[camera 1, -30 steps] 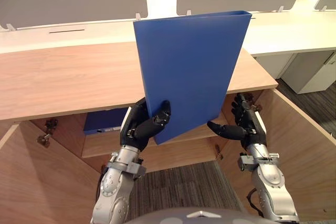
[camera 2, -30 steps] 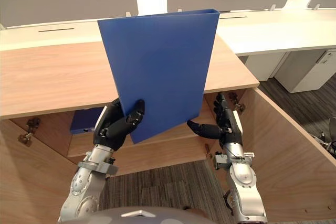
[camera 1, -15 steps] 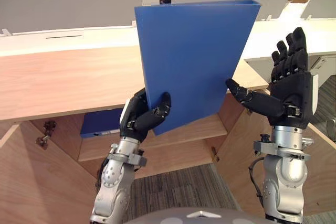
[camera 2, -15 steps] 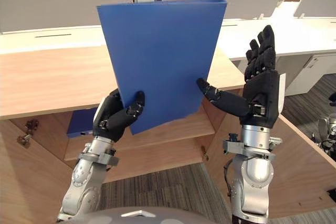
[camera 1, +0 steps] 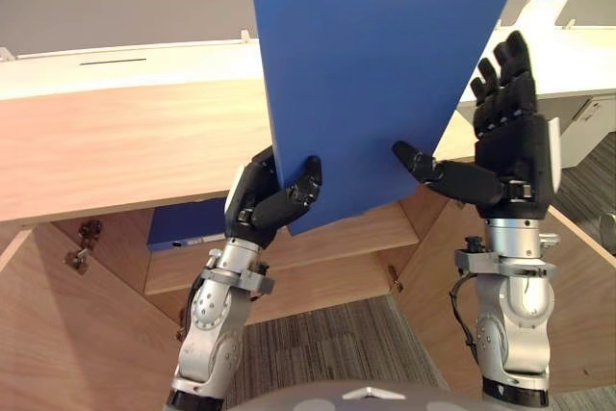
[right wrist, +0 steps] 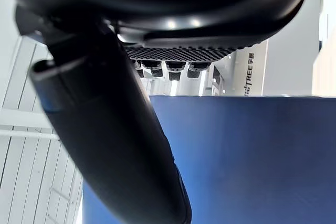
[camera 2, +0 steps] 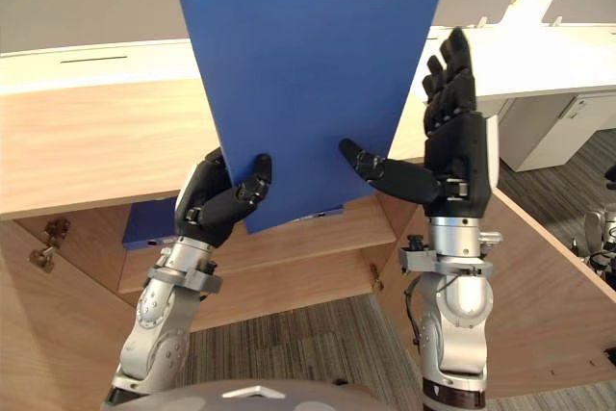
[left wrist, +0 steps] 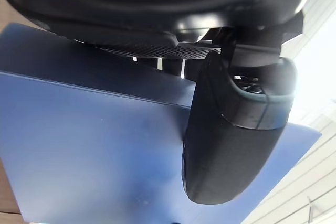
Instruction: Walk over to the cabinet, pick up the folder, carry it to the office cabinet, place the folder inside the office cabinet, then close the office cabinet door
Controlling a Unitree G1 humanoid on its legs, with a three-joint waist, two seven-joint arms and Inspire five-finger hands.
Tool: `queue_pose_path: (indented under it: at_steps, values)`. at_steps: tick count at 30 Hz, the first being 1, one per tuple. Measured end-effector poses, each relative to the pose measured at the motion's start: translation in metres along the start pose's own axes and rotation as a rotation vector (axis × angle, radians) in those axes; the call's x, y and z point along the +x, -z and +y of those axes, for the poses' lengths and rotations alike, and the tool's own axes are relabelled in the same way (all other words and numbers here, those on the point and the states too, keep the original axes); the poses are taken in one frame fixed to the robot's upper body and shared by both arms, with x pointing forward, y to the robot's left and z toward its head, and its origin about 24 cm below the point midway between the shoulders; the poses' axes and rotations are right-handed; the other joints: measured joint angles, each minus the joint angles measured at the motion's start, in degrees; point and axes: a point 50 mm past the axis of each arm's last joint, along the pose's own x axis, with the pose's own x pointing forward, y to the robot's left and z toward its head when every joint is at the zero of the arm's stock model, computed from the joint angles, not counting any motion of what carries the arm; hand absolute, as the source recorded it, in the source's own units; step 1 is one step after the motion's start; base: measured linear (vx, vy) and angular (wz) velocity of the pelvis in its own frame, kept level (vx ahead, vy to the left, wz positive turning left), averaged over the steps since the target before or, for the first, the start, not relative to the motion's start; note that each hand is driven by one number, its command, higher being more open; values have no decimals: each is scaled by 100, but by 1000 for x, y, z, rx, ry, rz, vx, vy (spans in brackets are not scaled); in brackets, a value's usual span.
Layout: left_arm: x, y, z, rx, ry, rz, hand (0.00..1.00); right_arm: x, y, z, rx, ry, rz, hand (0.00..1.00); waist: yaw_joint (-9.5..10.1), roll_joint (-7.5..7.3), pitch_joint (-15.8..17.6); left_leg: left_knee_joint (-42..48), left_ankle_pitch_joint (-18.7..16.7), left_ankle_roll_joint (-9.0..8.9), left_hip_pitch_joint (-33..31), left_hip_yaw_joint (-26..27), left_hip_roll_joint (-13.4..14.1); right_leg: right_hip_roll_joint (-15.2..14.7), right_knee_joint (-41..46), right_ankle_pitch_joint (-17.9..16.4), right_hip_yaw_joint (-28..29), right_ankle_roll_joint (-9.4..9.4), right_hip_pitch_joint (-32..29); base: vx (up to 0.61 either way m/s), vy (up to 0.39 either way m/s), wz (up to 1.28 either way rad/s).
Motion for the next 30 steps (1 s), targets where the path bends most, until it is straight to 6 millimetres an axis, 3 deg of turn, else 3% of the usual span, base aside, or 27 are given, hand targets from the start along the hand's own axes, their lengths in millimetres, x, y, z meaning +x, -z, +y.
queue_pose_path:
  at_steps: [11,12,20,30]
  values:
    - [7,-5,-2,10,64,-21,0,13,21,-1,43,-113,77,100,15,-23,57,-66,20,20,49,-52,-30,-23,-41,-3,-72,-1,69,6,-3,2]
    - [7,-5,-2,11,65,-20,0,14,24,-1,56,-117,87,0,17,-24,57,-85,31,25,50,-60,-38,-27,-47,-3,-82,-1,69,19,-5,4]
    - [5,-5,4,10,60,-7,0,21,41,-3,129,-119,144,0,42,-66,81,-237,128,42,57,-179,-85,-59,-66,-4,-206,-2,89,13,-5,8]
    - [5,-9,13,35,14,-21,0,20,45,6,157,-197,167,0,106,-119,94,-472,278,44,91,-269,-119,-68,-87,-11,-305,-11,73,1,-8,5]
